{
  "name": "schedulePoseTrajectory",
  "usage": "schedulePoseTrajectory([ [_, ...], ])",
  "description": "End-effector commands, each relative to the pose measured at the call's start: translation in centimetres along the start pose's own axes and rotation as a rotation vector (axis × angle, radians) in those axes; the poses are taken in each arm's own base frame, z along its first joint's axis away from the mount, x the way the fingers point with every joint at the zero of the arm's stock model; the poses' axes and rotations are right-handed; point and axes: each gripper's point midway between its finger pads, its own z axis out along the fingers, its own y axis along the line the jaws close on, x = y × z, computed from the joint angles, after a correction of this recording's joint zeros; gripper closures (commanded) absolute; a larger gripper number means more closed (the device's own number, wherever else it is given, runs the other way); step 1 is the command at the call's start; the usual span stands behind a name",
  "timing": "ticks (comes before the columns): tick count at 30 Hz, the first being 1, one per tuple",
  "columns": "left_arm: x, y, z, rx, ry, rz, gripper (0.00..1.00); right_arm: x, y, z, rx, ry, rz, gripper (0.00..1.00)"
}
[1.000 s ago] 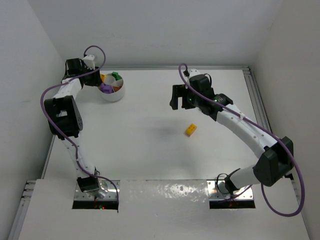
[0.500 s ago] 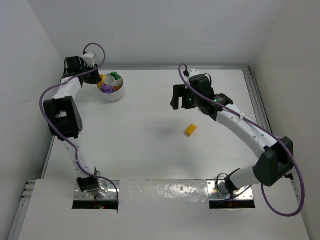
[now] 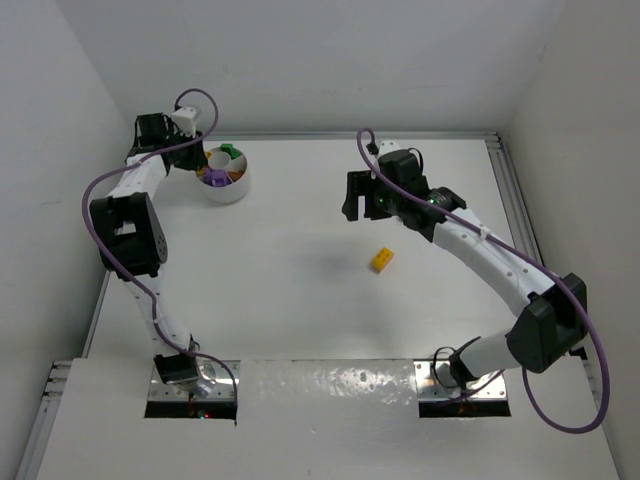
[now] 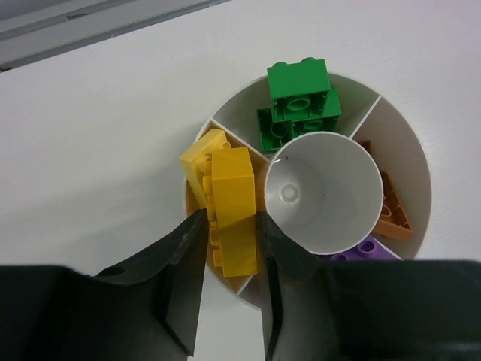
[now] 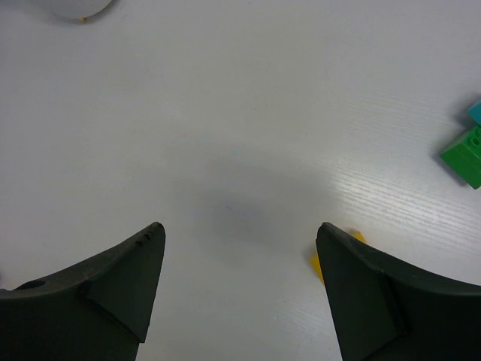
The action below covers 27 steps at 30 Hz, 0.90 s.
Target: Sort the legos into containers by color
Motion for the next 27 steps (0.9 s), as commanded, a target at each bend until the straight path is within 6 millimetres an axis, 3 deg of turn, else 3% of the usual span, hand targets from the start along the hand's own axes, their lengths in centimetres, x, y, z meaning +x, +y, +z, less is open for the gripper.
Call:
schedulePoseTrajectory([
  [1,-0.5,-0.2,-0.8,-0.014,-0.003,0.045,0.70,-2.1,0.5,-1.0,-0.012,-0.062,-0.004,0.20],
  [4,0.2,0.1,-0.6,-0.029,0.015,0.047,0.62,-2.3,0.6,-1.2,-0.015,-0.070,-0.004,0.20],
  [8,-2.0,0.3,-1.5,-0.050,-0.043,0.059,0.41,-2.3,0.5,-1.4,-0.012,-0.069,-0.004,0.20],
  [13,-6.2,0.5,-3.4,-0.076,-0.145,0.074,0.39,-2.3,0.5,-1.4,-0.013,-0.075,-0.002,0.21],
  [19,-8.9,0.0,-4.9,-0.066,-0.200,0.066,0.37,-1.5,0.0,-1.1,0.017,-0.041,0.025,0.24],
  [21,-10.0,-0.2,-5.8,-0.067,-0.224,0.074,0.36,-1.4,-0.9,-1.0,0.076,-0.028,0.047,0.20],
  [27,-12.0,-1.7,-8.2,-0.031,-0.264,0.094,0.36,3.9,-5.9,-0.5,0.376,0.116,0.160,0.13],
])
